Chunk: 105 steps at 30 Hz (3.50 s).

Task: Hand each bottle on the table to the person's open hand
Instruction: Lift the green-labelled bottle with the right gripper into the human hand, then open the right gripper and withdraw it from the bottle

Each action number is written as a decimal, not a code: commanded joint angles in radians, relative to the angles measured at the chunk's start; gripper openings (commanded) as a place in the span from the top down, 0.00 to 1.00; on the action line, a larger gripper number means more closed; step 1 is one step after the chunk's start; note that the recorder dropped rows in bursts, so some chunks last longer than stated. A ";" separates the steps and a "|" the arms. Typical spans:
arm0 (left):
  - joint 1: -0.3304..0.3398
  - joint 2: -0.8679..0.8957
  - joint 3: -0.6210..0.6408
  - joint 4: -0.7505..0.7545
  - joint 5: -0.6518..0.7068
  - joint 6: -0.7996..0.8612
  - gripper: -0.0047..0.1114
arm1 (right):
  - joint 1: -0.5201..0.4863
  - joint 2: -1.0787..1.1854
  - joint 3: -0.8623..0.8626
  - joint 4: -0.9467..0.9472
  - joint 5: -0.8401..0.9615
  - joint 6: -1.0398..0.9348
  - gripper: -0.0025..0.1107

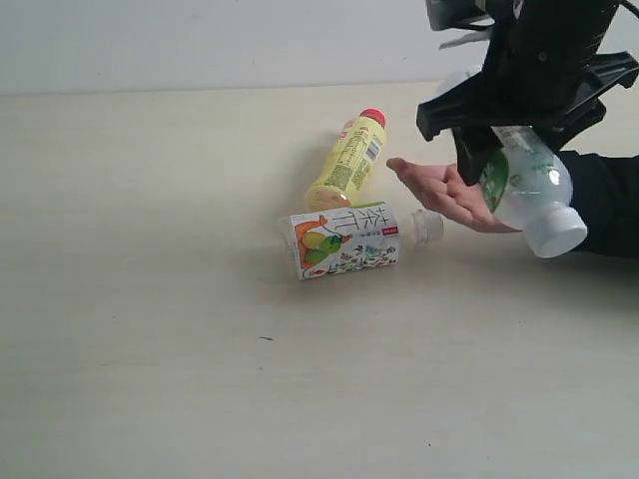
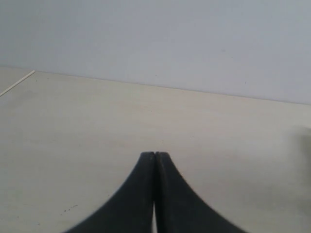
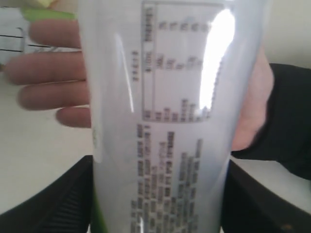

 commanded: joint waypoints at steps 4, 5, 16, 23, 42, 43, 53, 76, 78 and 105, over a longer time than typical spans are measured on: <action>0.003 -0.005 0.000 0.005 -0.002 0.001 0.96 | -0.011 0.071 -0.012 -0.085 0.000 0.041 0.98; 0.003 -0.005 0.000 0.005 -0.002 0.001 0.96 | -0.011 0.077 -0.012 -0.078 0.000 0.041 0.98; 0.003 -0.005 0.000 0.005 -0.002 0.001 0.96 | -0.011 0.149 -0.011 -0.064 -0.013 0.041 0.98; 0.003 -0.005 0.000 0.005 -0.002 0.001 0.96 | -0.011 0.149 -0.011 -0.060 -0.032 0.041 0.92; 0.003 -0.005 0.000 0.005 -0.002 0.001 0.96 | -0.009 0.149 -0.011 -0.056 -0.052 0.035 0.25; 0.003 -0.005 0.000 0.005 -0.002 0.001 0.96 | -0.009 0.149 -0.011 -0.056 -0.056 0.035 0.24; 0.003 -0.005 0.000 0.005 -0.002 0.001 0.96 | -0.009 0.149 -0.011 -0.073 -0.081 0.035 0.23; 0.003 -0.005 0.000 0.005 -0.002 0.001 0.96 | -0.009 0.131 -0.011 -0.083 -0.088 0.032 0.23; 0.003 -0.005 0.000 0.005 -0.002 0.001 0.96 | -0.009 0.121 -0.011 -0.095 -0.088 0.032 0.23; 0.003 -0.005 0.000 0.005 -0.002 0.001 0.96 | -0.009 -1.380 0.645 -0.130 -0.523 -0.152 0.98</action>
